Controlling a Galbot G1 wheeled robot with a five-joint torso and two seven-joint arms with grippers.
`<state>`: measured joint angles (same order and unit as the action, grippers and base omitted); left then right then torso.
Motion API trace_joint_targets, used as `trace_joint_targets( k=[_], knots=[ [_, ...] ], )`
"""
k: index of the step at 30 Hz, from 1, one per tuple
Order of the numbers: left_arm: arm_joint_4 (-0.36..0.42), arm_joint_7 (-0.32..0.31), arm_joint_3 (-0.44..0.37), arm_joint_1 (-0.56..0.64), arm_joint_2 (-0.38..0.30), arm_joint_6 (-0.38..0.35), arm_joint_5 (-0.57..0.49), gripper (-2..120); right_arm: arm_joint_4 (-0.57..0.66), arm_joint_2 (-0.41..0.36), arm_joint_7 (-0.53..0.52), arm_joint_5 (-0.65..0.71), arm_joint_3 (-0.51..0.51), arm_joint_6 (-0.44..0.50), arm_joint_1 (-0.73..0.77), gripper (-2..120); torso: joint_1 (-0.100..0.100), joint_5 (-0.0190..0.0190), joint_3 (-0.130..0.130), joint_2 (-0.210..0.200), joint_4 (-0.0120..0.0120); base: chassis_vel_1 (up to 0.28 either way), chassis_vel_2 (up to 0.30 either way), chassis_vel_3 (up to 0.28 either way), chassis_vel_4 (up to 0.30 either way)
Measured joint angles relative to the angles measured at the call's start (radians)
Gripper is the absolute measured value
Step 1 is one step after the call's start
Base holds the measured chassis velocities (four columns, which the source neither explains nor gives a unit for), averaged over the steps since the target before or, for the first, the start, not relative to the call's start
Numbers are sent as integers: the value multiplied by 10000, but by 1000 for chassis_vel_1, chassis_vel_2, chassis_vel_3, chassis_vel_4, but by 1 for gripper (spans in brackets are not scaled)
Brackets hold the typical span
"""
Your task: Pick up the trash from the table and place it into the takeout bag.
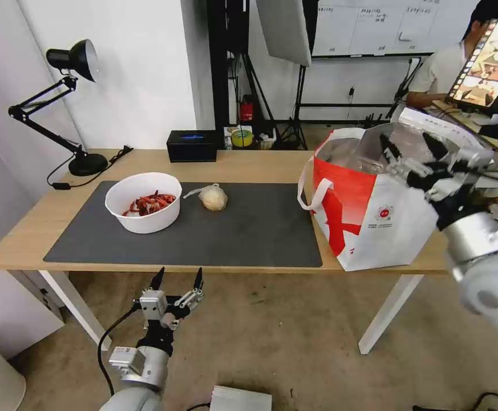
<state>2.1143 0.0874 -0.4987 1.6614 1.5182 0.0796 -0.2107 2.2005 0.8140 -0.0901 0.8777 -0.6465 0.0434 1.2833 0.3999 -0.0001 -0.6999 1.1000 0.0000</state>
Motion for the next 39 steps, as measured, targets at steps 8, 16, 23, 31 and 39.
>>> trace_joint_targets(
  k=[8, 16, 23, 31, 39],
  knots=[
    [-29, -12, -34, -46, 32, -1, -18, 100, 74, 1478, 303, -1948, 189, 797, 1245, 99, 1, -1, 0, 0, 0, 0, 0, 0, 0],
    [-289, -45, 101, -201, 161, -3, 300, 100, -449, 2726, 773, -3377, 432, 1567, 2206, 99, 0, 0, 0, 0, -1, 0, 0, 0, 0],
    [-782, -296, 417, -555, 145, 108, 563, 100, -1092, 3447, 918, -4336, 616, 2020, 2625, 99, 1, -1, 0, 0, 0, 0, 0, 0, 0],
    [-707, -408, 543, -603, -20, 157, 577, 100, -1303, 4406, 994, -5573, 1007, 2435, 3381, 100, 1, 0, 0, 0, 0, 0, 0, 0, 0],
    [-165, -523, 233, -321, -56, 158, 746, 100, -1251, 5228, 532, -6994, 1960, 2491, 3854, 100, 1, -2, 0, 0, 1, 0, 0, 0, 0]
  ],
)
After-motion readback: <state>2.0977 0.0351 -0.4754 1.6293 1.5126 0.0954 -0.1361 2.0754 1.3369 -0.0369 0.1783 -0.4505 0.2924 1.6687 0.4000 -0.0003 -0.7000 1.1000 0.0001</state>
